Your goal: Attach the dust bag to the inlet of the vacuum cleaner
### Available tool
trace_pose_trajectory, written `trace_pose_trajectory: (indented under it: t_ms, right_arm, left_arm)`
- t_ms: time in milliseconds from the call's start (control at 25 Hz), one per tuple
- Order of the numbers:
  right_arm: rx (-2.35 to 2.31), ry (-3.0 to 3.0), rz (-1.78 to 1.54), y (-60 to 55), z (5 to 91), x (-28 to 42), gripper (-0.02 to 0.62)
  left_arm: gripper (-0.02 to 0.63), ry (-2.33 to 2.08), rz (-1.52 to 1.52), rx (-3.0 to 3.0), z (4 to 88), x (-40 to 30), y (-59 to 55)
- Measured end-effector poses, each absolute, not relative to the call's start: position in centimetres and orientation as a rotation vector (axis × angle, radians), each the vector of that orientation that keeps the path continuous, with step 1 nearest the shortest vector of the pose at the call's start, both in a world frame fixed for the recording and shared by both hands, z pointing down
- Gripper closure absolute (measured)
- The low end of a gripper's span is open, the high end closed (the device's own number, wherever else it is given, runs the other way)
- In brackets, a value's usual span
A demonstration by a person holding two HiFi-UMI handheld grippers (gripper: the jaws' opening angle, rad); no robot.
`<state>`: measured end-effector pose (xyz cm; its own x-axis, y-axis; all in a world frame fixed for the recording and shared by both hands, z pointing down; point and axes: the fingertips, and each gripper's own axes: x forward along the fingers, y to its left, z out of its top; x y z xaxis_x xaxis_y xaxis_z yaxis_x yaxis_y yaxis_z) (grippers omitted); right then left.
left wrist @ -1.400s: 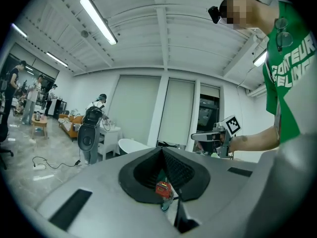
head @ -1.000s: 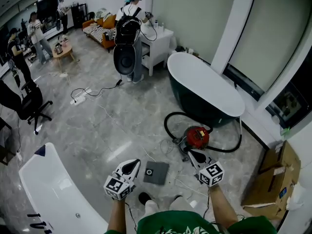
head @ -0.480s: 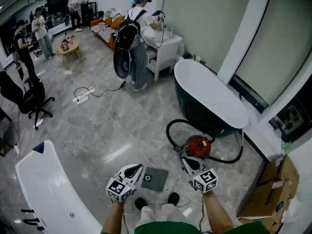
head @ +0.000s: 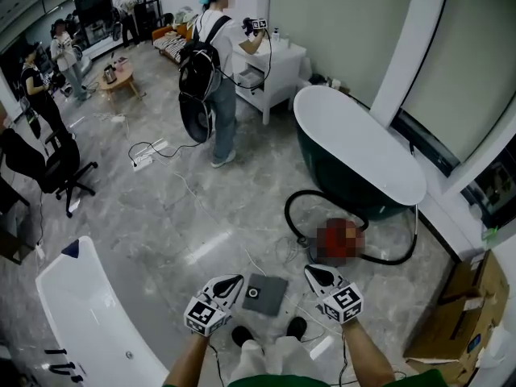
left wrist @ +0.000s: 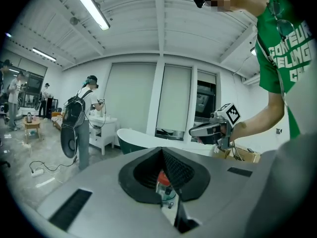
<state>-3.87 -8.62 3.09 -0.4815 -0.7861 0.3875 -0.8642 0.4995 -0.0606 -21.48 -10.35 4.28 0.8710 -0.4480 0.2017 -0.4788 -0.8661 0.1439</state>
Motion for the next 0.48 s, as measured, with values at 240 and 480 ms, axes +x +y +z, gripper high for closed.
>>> trace_pose_trajectory:
  t_ms: [240,480]
  right_arm:
    - [1.371,-2.43,0.391,-10.1,6.7,-1.4,0.588]
    - [1.329,-2.425,0.404,-12.2,10.8,0.3,0.588]
  left_arm:
    - [0.603,-0.662,0.322,2.81,8.6,-18.3,-11.4]
    - [0.603,-0.666,0.311,2.779,11.9,-15.2,-14.2]
